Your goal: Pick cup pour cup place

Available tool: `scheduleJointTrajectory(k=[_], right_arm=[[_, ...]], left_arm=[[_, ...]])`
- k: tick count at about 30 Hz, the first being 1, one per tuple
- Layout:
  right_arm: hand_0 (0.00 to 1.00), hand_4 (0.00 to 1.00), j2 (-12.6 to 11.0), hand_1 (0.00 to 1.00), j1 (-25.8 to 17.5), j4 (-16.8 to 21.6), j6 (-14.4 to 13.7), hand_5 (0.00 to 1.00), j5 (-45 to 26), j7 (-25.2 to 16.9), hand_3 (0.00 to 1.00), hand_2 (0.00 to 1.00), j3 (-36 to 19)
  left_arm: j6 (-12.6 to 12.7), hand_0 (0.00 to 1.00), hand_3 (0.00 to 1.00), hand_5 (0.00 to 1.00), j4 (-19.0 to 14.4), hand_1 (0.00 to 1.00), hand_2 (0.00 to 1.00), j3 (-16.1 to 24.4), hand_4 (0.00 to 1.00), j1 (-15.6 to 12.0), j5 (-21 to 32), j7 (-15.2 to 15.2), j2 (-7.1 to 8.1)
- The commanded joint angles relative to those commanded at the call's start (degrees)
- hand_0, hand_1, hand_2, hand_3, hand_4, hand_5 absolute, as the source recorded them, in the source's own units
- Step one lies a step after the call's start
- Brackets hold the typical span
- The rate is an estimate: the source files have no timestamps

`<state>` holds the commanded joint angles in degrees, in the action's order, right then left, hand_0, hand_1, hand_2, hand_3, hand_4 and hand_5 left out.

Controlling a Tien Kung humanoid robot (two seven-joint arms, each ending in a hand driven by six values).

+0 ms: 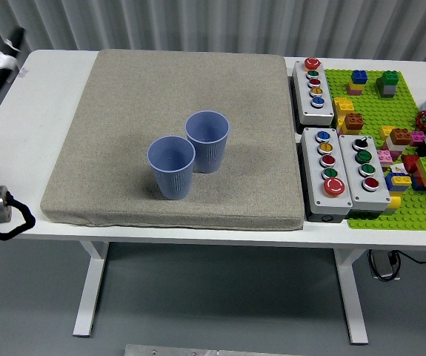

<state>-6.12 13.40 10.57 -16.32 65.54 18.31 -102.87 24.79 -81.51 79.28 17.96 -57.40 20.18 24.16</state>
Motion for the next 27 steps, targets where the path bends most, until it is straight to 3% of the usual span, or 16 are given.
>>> scheduleJointTrajectory(k=[5, 6, 9, 11, 16, 20, 27], right_arm=[[0.685, 0.002, -0.28, 0.633, 0.36, -0.02, -0.07, 0.103, -0.25, -0.15, 0.566, 0.585, 0.33], [0.685, 0.002, -0.34, 0.633, 0.48, -0.02, -0.12, 0.103, -0.42, -0.17, 0.565, 0.585, 0.53], [0.685, 0.002, -0.39, 0.633, 0.53, 0.0, -0.25, 0.103, -0.69, -0.22, 0.565, 0.585, 0.78], [0.685, 0.002, -0.4, 0.633, 0.51, 0.0, -0.32, 0.103, -1.0, -0.27, 0.565, 0.585, 1.1], [0.685, 0.002, -0.38, 0.633, 0.3, 0.06, -0.46, 0.103, -0.91, -0.11, 0.565, 0.584, 1.36], [0.685, 0.002, -0.26, 0.633, -0.08, 0.11, -0.54, 0.105, -0.66, -0.04, 0.565, 0.585, 1.12], [0.685, 0.002, -0.17, 0.633, -0.44, 0.16, -0.53, 0.105, -0.43, -0.15, 0.565, 0.585, 0.92]], left_arm=[[-11.66, 0.746, 0.798, 0.998, 6.63, 0.744, 0.809, 4.46, 0.848, 7.02, 11.92, -5.47, 2.63], [-14.27, 0.765, 0.865, 0.998, 8.45, 0.775, 0.858, 5.14, 0.839, 8.37, 14.52, -6.23, 3.23], [-21.04, 0.765, 0.865, 0.998, 12.25, 0.775, 0.858, 6.0, 0.839, 10.33, 21.97, -7.16, 4.04], [-24.02, 0.765, 0.865, 0.998, 14.64, 0.775, 0.858, 6.22, 0.839, 11.4, 26.44, -7.55, 4.5], [-25.44, 0.782, 0.884, 0.998, 20.63, 0.787, 0.873, 5.81, 0.857, 13.79, 37.78, -7.53, 5.27], [-24.98, 0.789, 0.886, 0.998, 21.03, 0.788, 0.877, 6.21, 0.855, 13.17, 46.96, -7.5, 5.44], [-24.75, 0.792, 0.886, 0.998, 19.54, 0.791, 0.879, 4.99, 0.849, 12.53, 46.23, -7.57, 4.1]])
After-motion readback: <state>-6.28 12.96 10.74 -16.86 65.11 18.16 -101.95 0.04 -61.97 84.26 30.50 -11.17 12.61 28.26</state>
